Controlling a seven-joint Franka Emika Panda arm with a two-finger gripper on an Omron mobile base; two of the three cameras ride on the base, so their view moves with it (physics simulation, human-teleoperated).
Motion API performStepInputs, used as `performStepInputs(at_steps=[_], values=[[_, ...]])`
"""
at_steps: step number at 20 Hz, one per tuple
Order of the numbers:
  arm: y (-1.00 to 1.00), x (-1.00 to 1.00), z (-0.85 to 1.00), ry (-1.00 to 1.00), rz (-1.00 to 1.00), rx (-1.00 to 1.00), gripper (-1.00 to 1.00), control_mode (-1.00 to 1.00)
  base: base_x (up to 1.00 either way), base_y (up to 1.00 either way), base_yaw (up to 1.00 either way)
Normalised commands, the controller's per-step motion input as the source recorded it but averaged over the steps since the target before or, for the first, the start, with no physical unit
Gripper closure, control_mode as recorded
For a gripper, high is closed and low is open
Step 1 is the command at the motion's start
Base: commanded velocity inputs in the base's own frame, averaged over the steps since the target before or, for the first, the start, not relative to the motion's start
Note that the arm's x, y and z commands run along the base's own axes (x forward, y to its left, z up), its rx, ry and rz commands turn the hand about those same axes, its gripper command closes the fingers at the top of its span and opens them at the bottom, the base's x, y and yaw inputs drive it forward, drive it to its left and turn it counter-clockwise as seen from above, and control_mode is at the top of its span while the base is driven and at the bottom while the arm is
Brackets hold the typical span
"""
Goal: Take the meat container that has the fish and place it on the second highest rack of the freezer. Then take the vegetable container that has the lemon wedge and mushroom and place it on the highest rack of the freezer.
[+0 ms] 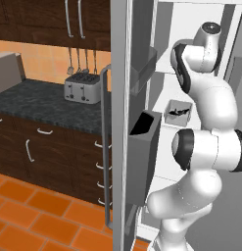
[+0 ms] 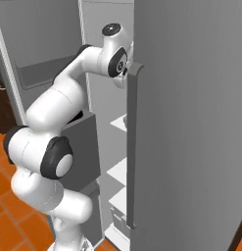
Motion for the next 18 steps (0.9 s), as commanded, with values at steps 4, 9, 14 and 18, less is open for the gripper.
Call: performStepInputs(at_steps=[4,9,14,18], values=[[-0.21,0.05,-0.07,0.0,-0.04,0.02,1.0,-1.0,0.0,0.0,0.0],[-0.01,0.22,0.0,0.0,0.0,0.0,-1.0,-1.0,0.0,0.0,0.0],[0.0,0.35,0.0,-0.01,0.0,0.0,-1.0,-1.0,0.0,0.0,0.0],[0.0,0.16,0.0,-0.07,0.0,0.0,-1.0,-1.0,0.0,0.0,0.0]])
